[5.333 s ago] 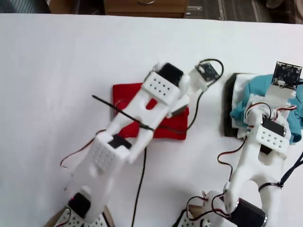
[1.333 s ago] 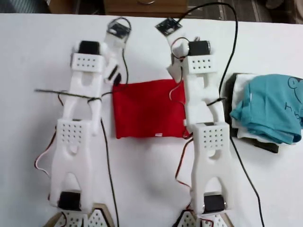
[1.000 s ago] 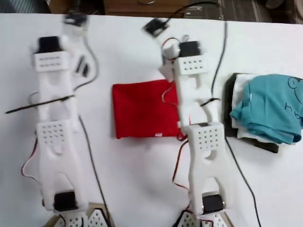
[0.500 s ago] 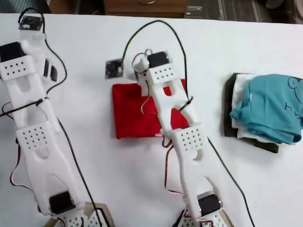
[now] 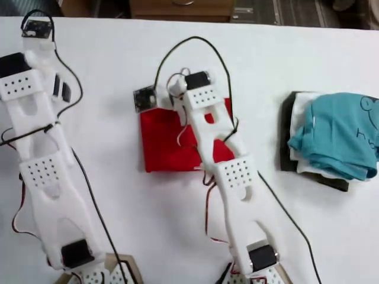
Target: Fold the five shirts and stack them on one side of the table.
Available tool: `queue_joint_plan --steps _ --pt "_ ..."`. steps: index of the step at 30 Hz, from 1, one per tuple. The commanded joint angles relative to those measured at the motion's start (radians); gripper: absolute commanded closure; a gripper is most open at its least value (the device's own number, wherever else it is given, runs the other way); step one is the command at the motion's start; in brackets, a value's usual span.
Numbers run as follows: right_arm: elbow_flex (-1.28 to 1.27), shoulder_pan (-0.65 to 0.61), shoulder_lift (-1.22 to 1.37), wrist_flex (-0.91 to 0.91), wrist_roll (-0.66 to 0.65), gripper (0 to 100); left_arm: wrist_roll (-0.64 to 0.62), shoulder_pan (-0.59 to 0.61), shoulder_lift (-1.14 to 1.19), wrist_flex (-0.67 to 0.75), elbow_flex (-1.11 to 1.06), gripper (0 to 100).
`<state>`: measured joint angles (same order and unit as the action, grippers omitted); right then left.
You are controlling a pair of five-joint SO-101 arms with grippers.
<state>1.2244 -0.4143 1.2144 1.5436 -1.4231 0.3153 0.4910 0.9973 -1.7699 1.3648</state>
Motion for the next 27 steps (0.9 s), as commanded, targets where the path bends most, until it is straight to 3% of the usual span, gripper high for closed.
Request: queue_joint_plan --steps 1,5,11,27 --pt "0.002 -0.001 0.027 -0.013 -0.006 77.2 -0.011 0.006 -0.018 -0.018 0.036 79" --pt "0.069 0.005 0.010 -0.018 -0.002 77.2 -0.011 0.005 -0.018 -0.018 0.036 79" --pt "0.196 -0.013 -0.061 0.134 -0.006 77.2 -0.011 0.008 -0.018 -0.018 0.038 79" --pt "0.199 -0.018 -0.202 0.156 -0.003 77.2 -0.006 0.006 -0.015 -0.014 0.045 79"
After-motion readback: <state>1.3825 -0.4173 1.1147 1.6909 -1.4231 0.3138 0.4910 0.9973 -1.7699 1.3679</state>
